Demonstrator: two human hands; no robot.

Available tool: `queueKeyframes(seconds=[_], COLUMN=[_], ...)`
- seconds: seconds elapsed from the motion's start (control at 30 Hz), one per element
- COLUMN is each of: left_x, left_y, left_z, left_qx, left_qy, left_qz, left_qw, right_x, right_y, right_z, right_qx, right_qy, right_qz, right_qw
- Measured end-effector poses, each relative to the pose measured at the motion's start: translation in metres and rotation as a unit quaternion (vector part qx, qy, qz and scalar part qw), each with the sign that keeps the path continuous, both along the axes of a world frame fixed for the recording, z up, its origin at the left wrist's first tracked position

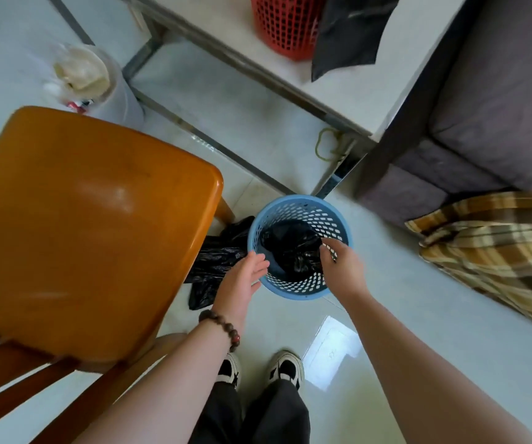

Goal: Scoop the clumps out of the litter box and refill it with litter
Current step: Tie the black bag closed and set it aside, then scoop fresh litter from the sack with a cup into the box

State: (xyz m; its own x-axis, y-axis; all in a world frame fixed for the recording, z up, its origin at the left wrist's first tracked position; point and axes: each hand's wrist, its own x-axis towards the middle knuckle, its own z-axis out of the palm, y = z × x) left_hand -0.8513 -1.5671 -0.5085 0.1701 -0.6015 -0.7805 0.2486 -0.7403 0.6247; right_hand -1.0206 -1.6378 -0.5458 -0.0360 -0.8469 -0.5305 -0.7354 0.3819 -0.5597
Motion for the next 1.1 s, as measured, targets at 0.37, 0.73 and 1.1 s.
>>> queueKeyframes(seconds=[0.37,0.73,1.1], left_x=[-0.023,-0.035,-0.109], left_y=[0.048,0.108,0.175], left_z=[0.229,0.317,0.337], left_qx=[-0.079,-0.185,-0.327], left_qy=[-0.274,-0.413,-0.343], left_qz=[-0.313,-0.514,-0.713], left_qw=[0.906,0.729,0.517], right_x=[-0.035,-0.077,-0.083], right_y=[0.092,0.221,0.410], right_z=[0.270,0.363,0.388], right_qx=[-0.112,-0.078,-0.046], right_qy=[0.055,0.152,0.196], right_qz=[0.053,-0.038,-0.366], right_qw=[0.991,0.985,0.909])
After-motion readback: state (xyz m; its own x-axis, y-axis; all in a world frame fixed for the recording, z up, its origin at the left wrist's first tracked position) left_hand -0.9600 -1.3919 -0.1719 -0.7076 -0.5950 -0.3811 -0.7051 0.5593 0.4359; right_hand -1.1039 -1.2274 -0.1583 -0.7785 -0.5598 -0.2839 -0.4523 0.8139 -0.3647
